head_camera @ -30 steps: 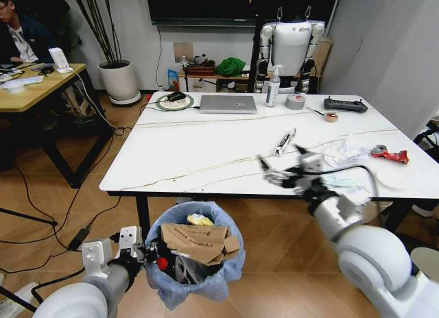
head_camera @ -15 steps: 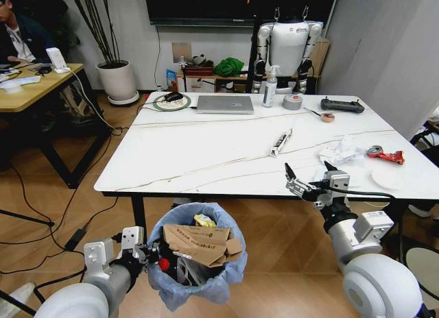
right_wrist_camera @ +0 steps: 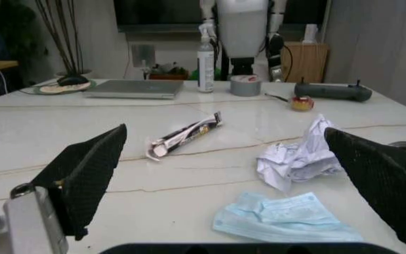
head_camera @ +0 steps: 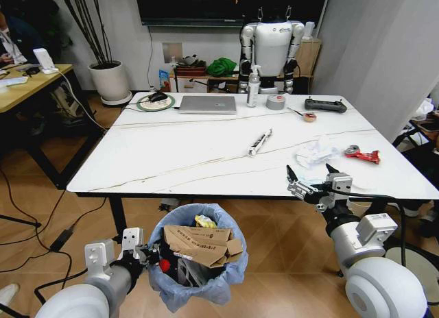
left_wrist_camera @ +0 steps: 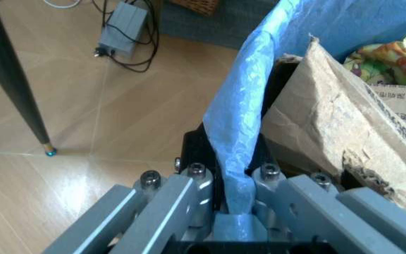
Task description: Pick up the trash bin and place the trash from the table into it.
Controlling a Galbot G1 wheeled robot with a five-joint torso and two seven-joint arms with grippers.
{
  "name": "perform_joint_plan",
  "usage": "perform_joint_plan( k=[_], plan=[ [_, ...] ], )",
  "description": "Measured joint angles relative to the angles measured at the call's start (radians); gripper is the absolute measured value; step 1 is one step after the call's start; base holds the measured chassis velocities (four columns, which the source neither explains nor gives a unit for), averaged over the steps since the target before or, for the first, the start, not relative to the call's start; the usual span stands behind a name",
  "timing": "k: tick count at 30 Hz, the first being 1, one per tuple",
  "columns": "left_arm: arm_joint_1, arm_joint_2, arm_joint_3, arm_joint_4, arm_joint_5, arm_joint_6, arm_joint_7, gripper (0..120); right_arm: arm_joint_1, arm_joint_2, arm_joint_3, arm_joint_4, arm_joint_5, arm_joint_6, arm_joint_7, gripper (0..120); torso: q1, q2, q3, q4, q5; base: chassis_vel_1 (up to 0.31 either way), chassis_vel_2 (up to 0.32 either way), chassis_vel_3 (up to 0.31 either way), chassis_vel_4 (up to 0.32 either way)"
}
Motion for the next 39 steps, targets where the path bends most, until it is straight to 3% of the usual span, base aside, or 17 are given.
perform_joint_plan(
  k=[15, 21, 28, 32, 39],
  plan=[
    [0.002, 0.001, -0.004, 0.000, 0.001, 0.000, -0.001, 2, 0.024, -0.012, -0.029, -0.024, 0.058, -0.009, 0.020, 100, 0.000, 0.000, 0.000, -0.0003, 0.0002, -0.140, -0.141, 0.136, 0.137],
    [0.009, -0.004, -0.003, 0.000, 0.005, 0.000, -0.001, 2, 0.145, -0.121, -0.080, -0.089, 0.186, -0.023, 0.145, 100, 0.000, 0.000, 0.000, -0.0003, 0.0003, -0.073, -0.078, 0.089, 0.101],
    [0.023, -0.007, -0.006, 0.000, 0.008, 0.000, -0.001, 2, 0.289, -0.192, -0.156, -0.134, 0.315, -0.025, 0.179, 100, 0.000, 0.000, 0.000, 0.0002, 0.0000, 0.000, 0.000, 0.000, 0.000],
    [0.034, -0.009, -0.013, 0.000, 0.010, 0.000, -0.001, 2, 0.444, -0.235, -0.274, -0.186, 0.445, -0.051, 0.213, 100, 0.000, 0.000, 0.000, 0.0004, 0.0000, 0.000, 0.000, 0.000, 0.000],
    [0.018, -0.002, -0.009, 0.000, 0.009, 0.000, 0.005, 2, 0.486, -0.294, -0.305, -0.219, 0.592, -0.135, 0.274, 100, 0.000, 0.000, 0.000, -0.0005, 0.0001, 0.000, 0.000, 0.000, 0.000]
  ],
)
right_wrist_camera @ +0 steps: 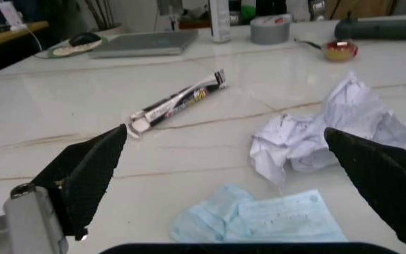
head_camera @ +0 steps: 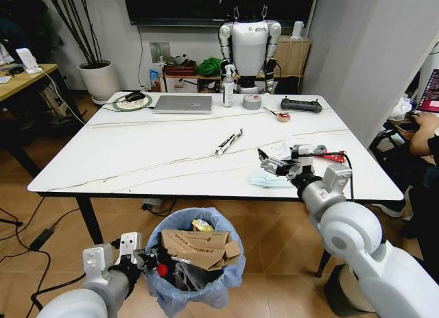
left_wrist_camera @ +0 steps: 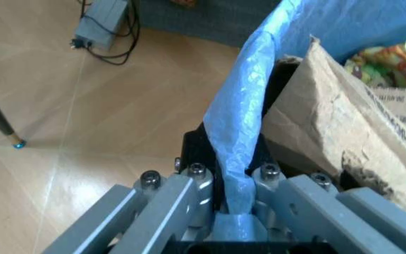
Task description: Pick up the trash bin and place the trash from the table into it.
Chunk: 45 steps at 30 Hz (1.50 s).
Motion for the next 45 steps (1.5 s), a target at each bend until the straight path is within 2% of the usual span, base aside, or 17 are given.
perform_joint_plan(
  k=[5, 25, 28, 30, 31, 37, 38, 43, 45],
  plan=[
    [-0.003, -0.008, 0.003, 0.000, 0.004, 0.000, 0.002, 2, -0.005, -0.023, -0.012, -0.019, 0.048, -0.021, 0.005, 100, 0.000, 0.000, 0.000, 0.0005, 0.0000, 0.000, 0.000, 0.000, 0.000],
    [-0.022, 0.000, 0.001, 0.000, -0.012, 0.000, 0.004, 2, 0.073, -0.040, -0.163, -0.137, 0.038, -0.032, -0.002, 98, 0.000, 0.000, 0.000, 0.0005, 0.0000, 0.000, 0.000, 0.000, 0.000],
    [-0.024, -0.001, 0.001, 0.000, -0.013, 0.000, 0.005, 2, 0.081, -0.039, -0.170, -0.151, 0.034, -0.028, -0.003, 90, 0.000, 0.000, 0.000, 0.0005, 0.0000, 0.000, 0.000, 0.000, 0.000],
    [-0.028, -0.001, 0.001, 0.000, -0.015, 0.000, 0.005, 2, 0.085, -0.039, -0.174, -0.163, 0.026, -0.024, -0.009, 79, 0.000, 0.000, 0.000, 0.0005, 0.0000, 0.000, 0.000, 0.000, 0.000],
    [-0.028, -0.001, 0.001, 0.000, -0.015, 0.000, 0.005, 2, 0.085, -0.039, -0.174, -0.163, 0.026, -0.024, -0.009, 79, 0.000, 0.000, 0.000, 0.0005, 0.0000, 0.000, 0.000, 0.000, 0.000],
    [-0.035, 0.002, -0.004, 0.000, -0.029, 0.000, 0.005, 2, 0.089, -0.039, -0.182, -0.189, 0.015, -0.008, -0.034, 54, 0.000, 0.000, 0.000, 0.0005, 0.0000, 0.000, 0.000, 0.000, 0.000],
    [-0.035, 0.002, -0.004, 0.000, -0.029, 0.000, 0.005, 2, 0.089, -0.039, -0.182, -0.189, 0.015, -0.008, -0.034, 54, 0.000, 0.000, 0.000, 0.0005, 0.0000, 0.000, 0.000, 0.000, 0.000],
    [-0.036, 0.002, -0.004, 0.000, -0.031, 0.000, 0.005, 2, 0.087, -0.039, -0.190, -0.197, -0.003, 0.000, -0.050, 32, 0.000, 0.000, 0.000, 0.0005, 0.0000, 0.000, 0.000, 0.000, 0.000],
    [-0.037, 0.002, -0.004, 0.000, -0.031, 0.000, 0.005, 2, 0.088, -0.039, -0.191, -0.199, -0.005, 0.003, -0.052, 30, 0.000, 0.000, 0.000, 0.0005, 0.0000, 0.000, 0.000, 0.000, 0.000]
  ],
)
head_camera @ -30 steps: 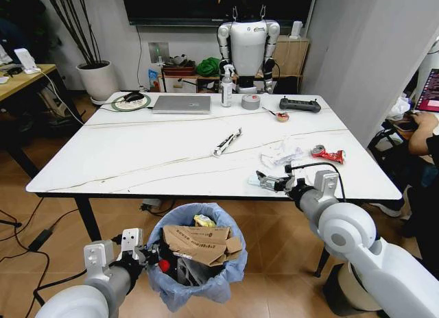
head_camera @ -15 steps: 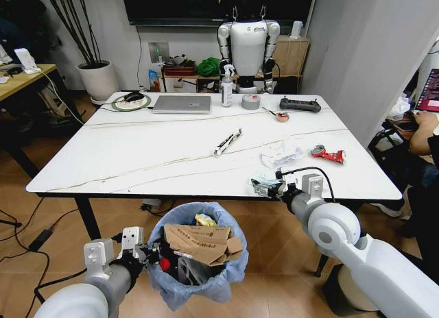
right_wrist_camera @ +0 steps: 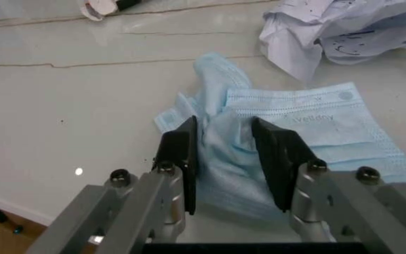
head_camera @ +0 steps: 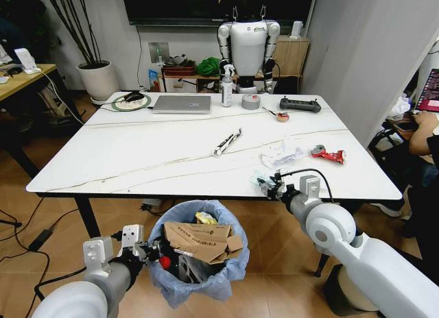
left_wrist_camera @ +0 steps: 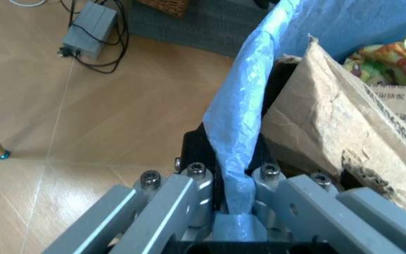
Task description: Pick up the trash bin and place the trash from the table into it.
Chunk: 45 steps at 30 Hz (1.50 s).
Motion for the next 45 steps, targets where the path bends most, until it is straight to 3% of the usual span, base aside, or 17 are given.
perform_joint_plan(
  k=[5, 8, 16, 22, 27, 34, 39, 45],
  plan=[
    [-0.002, 0.004, 0.000, 0.000, -0.001, 0.000, 0.000, 2, 0.000, 0.002, 0.004, 0.002, -0.008, 0.011, 0.000, 7, 0.000, 0.000, 0.000, 0.0000, 0.0000, 0.000, 0.000, 0.000, 0.000],
    [-0.003, 0.005, 0.000, 0.000, -0.001, 0.000, 0.000, 2, 0.000, 0.003, 0.013, 0.025, -0.009, 0.022, 0.000, 0, 0.000, 0.000, 0.000, -0.0001, 0.0001, 0.000, 0.000, 0.000, 0.000],
    [-0.003, 0.001, 0.000, 0.000, 0.003, 0.000, -0.001, 2, -0.012, -0.037, 0.036, 0.221, 0.005, 0.048, -0.065, 0, 0.000, 0.000, 0.000, 0.0000, -0.0001, 0.000, 0.000, 0.000, 0.000],
    [-0.004, 0.001, 0.001, 0.000, 0.004, 0.000, -0.002, 2, -0.047, -0.083, 0.011, 0.326, -0.011, 0.138, -0.276, 0, 0.000, 0.000, 0.000, 0.0000, 0.0000, 0.000, 0.000, 0.000, 0.000],
    [-0.007, 0.004, 0.004, 0.000, 0.005, 0.000, -0.003, 2, -0.051, -0.125, -0.094, 0.345, -0.160, 0.251, -0.493, 0, 0.000, 0.000, 0.000, -0.0001, 0.0000, 0.000, 0.000, 0.000, 0.000],
    [-0.006, 0.003, 0.003, 0.000, 0.008, 0.000, -0.003, 2, 0.028, -0.136, -0.213, 0.361, -0.189, 0.279, -0.559, 0, 0.000, 0.000, 0.000, 0.0001, -0.0001, 0.000, 0.000, 0.000, 0.000],
    [-0.007, 0.002, 0.004, 0.000, 0.009, 0.000, -0.003, 2, 0.036, -0.145, -0.236, 0.375, -0.222, 0.259, -0.568, 0, 0.000, 0.000, 0.000, 0.0001, -0.0001, 0.000, 0.000, 0.000, 0.000],
    [-0.006, 0.001, 0.005, 0.000, 0.009, 0.000, -0.003, 2, 0.013, -0.153, -0.238, 0.357, -0.285, 0.278, -0.599, 20, 0.000, 0.000, 0.000, -0.0002, 0.0000, 0.000, 0.000, 0.000, 0.000]
  ],
)
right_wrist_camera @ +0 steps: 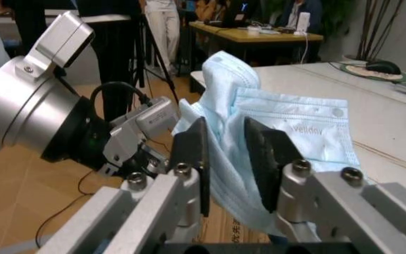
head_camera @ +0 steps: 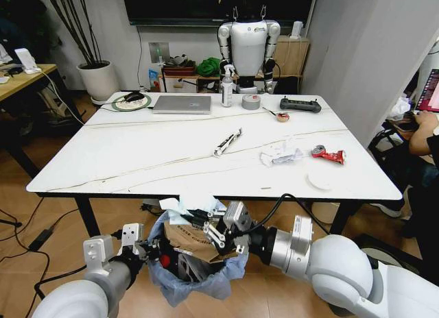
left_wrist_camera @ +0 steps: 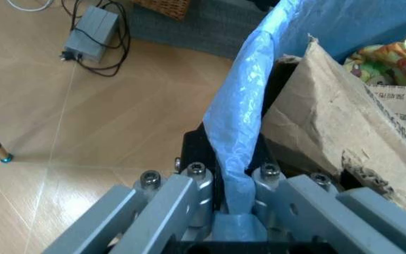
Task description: Pick up the trash bin and place the trash from the table into it.
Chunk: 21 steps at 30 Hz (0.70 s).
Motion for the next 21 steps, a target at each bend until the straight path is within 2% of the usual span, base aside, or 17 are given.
perform_joint_plan(
  k=[2, 5, 6, 8, 11, 12, 14, 17, 21],
  plan=[
    [0.000, 0.000, 0.000, 0.000, 0.000, 0.000, 0.000, 2, 0.000, -0.001, 0.003, -0.009, -0.012, 0.012, -0.021, 30, 0.000, 0.000, 0.000, 0.0002, 0.0000, 0.000, 0.000, 0.000, 0.000],
    [-0.001, 0.000, -0.001, 0.000, 0.000, 0.000, 0.000, 2, -0.004, -0.005, 0.004, -0.012, -0.013, 0.014, -0.028, 38, 0.000, 0.000, 0.000, 0.0002, 0.0000, 0.000, 0.000, 0.000, 0.000],
    [-0.001, 0.000, -0.003, 0.000, 0.000, 0.000, 0.000, 2, -0.013, -0.009, 0.005, -0.012, -0.011, 0.014, -0.030, 47, 0.000, 0.000, 0.000, 0.0002, 0.0000, 0.000, 0.000, 0.000, 0.000],
    [-0.001, 0.000, -0.003, 0.000, 0.000, 0.000, 0.000, 2, -0.015, -0.009, 0.005, -0.012, -0.011, 0.014, -0.031, 50, 0.000, 0.000, 0.000, 0.0001, 0.0000, 0.000, 0.000, 0.000, 0.000],
    [-0.002, 0.000, -0.004, 0.000, 0.000, 0.000, 0.000, 2, -0.019, -0.008, 0.002, -0.014, -0.009, 0.013, -0.032, 63, 0.000, 0.000, 0.000, 0.0002, 0.0000, 0.000, 0.000, 0.000, 0.000],
    [-0.002, 0.000, -0.004, 0.000, 0.000, 0.000, 0.000, 2, -0.019, -0.008, 0.002, -0.015, -0.009, 0.013, -0.032, 63, 0.000, 0.000, 0.000, 0.0002, 0.0000, 0.000, 0.000, 0.000, 0.000],
    [-0.003, 0.001, -0.004, 0.000, 0.000, 0.000, 0.000, 2, -0.018, -0.007, 0.011, -0.022, -0.008, 0.017, -0.032, 75, 0.000, 0.000, 0.000, 0.0002, 0.0000, 0.000, 0.000, 0.000, 0.000],
    [-0.003, 0.001, -0.004, 0.000, 0.000, 0.000, 0.000, 2, -0.015, -0.004, 0.027, -0.027, -0.001, 0.017, -0.026, 81, 0.000, 0.000, 0.000, 0.0001, 0.0000, 0.000, 0.000, 0.000, 0.000],
    [0.001, 0.000, -0.003, 0.000, 0.000, 0.000, 0.000, 2, 0.014, 0.028, 0.079, -0.041, 0.057, -0.011, 0.079, 98, 0.000, 0.000, 0.000, 0.0001, 0.0001, 0.000, 0.000, 0.000, 0.000]
  ],
)
